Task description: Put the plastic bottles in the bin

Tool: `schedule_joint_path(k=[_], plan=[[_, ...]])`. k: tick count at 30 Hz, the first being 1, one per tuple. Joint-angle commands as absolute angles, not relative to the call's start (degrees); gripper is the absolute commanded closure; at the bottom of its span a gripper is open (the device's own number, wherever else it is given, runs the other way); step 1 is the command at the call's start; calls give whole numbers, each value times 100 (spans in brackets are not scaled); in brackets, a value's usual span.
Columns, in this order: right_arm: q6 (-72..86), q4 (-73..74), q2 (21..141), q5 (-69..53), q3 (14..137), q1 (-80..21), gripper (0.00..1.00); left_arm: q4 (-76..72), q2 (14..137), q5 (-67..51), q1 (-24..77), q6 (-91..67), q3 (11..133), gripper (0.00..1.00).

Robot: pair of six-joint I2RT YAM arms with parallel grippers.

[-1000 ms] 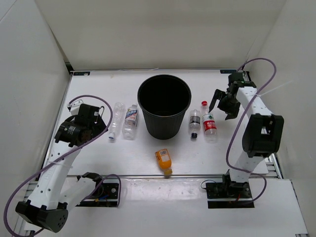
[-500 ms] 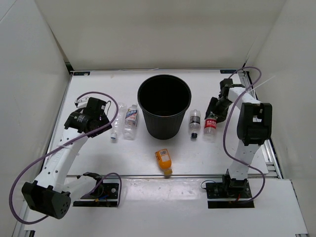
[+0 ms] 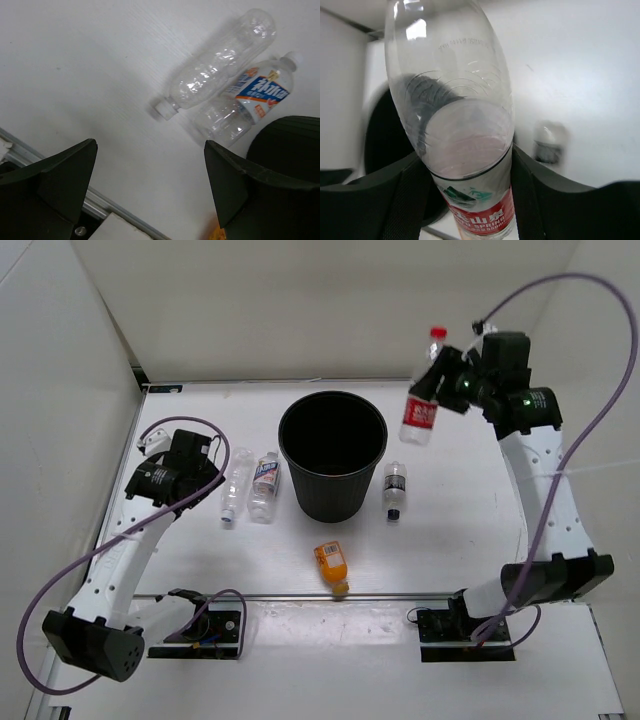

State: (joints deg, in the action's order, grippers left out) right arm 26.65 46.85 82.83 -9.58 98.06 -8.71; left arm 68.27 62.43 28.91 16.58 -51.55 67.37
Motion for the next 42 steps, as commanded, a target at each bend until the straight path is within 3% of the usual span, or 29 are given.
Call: schedule_joint_path(k=[1,4,8,13,15,21,24,32,42], plan=[[2585,4359,8524,-1187,11027,-1519,52,6294,6064,2620,1617,-5229,6768,1],[2023,4526,9332,-740,12281,-2239,52,6293,6239,2619,1617,-5229,6837,1],[1845,4526,10238,-343,12788,-2812,51,6416,6512,2619,1564,-5063,7022,1],[1898,4649,10048,-237,12262,-3015,29,6636,6759,2777,1512,-5063,7408,1],[1898,4649,9810,-237,12077,-3015,0,6706,6812,2856,1512,-5141,7470,1],[2021,4526,8869,1122,11612,-2831,0,6768,6373,3032,1512,-5255,7313,1],[2345,4841,8736,1556,11164,-1999,0,6619,6127,3032,1512,-5256,7006,1],[2804,4378,8884,-720,8387,-940,0,6495,6187,2927,1512,-5150,6671,1],[2382,4043,10589,-1301,8244,-932,0,6398,6354,2479,1512,-4843,6618,1]])
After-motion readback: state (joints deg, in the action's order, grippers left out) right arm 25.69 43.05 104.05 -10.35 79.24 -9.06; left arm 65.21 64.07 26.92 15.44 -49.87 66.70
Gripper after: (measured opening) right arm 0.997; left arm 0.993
